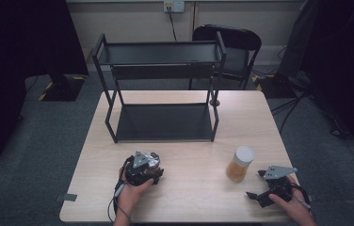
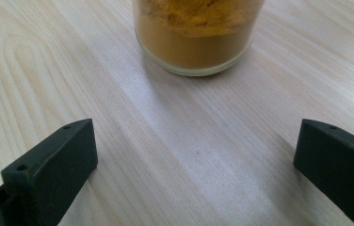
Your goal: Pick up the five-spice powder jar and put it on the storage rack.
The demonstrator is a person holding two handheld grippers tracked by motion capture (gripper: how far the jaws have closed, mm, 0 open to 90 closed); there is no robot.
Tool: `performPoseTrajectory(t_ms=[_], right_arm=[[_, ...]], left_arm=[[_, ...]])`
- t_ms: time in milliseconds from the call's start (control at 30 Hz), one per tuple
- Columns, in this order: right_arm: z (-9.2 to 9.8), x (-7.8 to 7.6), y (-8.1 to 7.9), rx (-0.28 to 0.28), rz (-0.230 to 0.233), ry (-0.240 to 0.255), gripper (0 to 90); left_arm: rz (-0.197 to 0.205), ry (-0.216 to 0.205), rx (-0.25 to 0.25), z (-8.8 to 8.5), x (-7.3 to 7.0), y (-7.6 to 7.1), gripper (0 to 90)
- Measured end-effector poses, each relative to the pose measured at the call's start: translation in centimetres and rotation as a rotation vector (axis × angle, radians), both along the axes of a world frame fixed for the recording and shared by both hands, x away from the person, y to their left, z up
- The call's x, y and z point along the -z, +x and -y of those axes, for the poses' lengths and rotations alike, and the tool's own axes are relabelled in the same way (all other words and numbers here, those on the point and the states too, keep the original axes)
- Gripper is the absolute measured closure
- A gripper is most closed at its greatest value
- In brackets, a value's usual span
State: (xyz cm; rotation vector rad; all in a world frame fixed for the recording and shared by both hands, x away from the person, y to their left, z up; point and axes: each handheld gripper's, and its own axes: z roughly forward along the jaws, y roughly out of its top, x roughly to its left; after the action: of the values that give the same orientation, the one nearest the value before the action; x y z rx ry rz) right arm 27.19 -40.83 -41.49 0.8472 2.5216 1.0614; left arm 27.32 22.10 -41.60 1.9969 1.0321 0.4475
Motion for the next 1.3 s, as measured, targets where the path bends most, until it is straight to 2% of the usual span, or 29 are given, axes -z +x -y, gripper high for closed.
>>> performPoseTrajectory(t_ms=[300, 333, 533, 633, 700, 800, 900, 1033, 1067, 1133, 1233, 1300], right_arm=[[0.0, 0.0, 0.0, 0.0, 0.0, 0.0, 0.0], [0.0, 0.0, 0.0, 0.0, 0.0, 0.0, 0.0], [0.0, 0.0, 0.0, 0.001, -0.001, 0.0, 0.0], [0.0, 0.0, 0.0, 0.001, -0.001, 0.0, 0.0], [0.0, 0.0, 0.0, 0.001, -0.001, 0.0, 0.0], [0.0, 0.0, 0.0, 0.001, -0.002, 0.0, 0.0], [0.0, 0.0, 0.0, 0.001, -0.001, 0.0, 0.0], [0.0, 0.0, 0.0, 0.001, -0.001, 0.0, 0.0], [0.0, 0.0, 0.0, 0.001, -0.001, 0.0, 0.0], [0.0, 0.0, 0.0, 0.001, -0.001, 0.0, 0.0], [0.0, 0.0, 0.0, 0.001, -0.001, 0.0, 0.0], [0.0, 0.0, 0.0, 0.001, -0.002, 0.0, 0.0]], left_arm=[[-0.033, -0.029, -0.013, -0.4, -0.6, 0.7, 30.4], [-0.036, -0.019, -0.017, -0.4, -1.0, 0.9, 30.4], [-0.054, -0.036, -0.026, -0.5, -2.4, 1.9, 30.5], [-0.056, -0.032, -0.024, -0.5, -3.1, 2.3, 30.6], [-0.066, -0.055, -0.023, -0.6, -3.8, 3.0, 30.6], [-0.069, -0.065, -0.022, -0.6, -4.6, 3.6, 30.6], [-0.067, -0.064, -0.019, -0.5, -5.3, 4.1, 30.6], [-0.059, -0.06, -0.019, -0.3, -7.1, 5.0, 30.7], [-0.059, -0.06, -0.019, -0.3, -7.1, 5.0, 30.7], [-0.06, -0.076, -0.017, -0.4, -8.1, 5.5, 30.7], [-0.056, -0.058, -0.017, -0.1, -9.3, 6.0, 30.7], [-0.062, -0.068, -0.015, -0.3, -10.0, 6.4, 30.7]])
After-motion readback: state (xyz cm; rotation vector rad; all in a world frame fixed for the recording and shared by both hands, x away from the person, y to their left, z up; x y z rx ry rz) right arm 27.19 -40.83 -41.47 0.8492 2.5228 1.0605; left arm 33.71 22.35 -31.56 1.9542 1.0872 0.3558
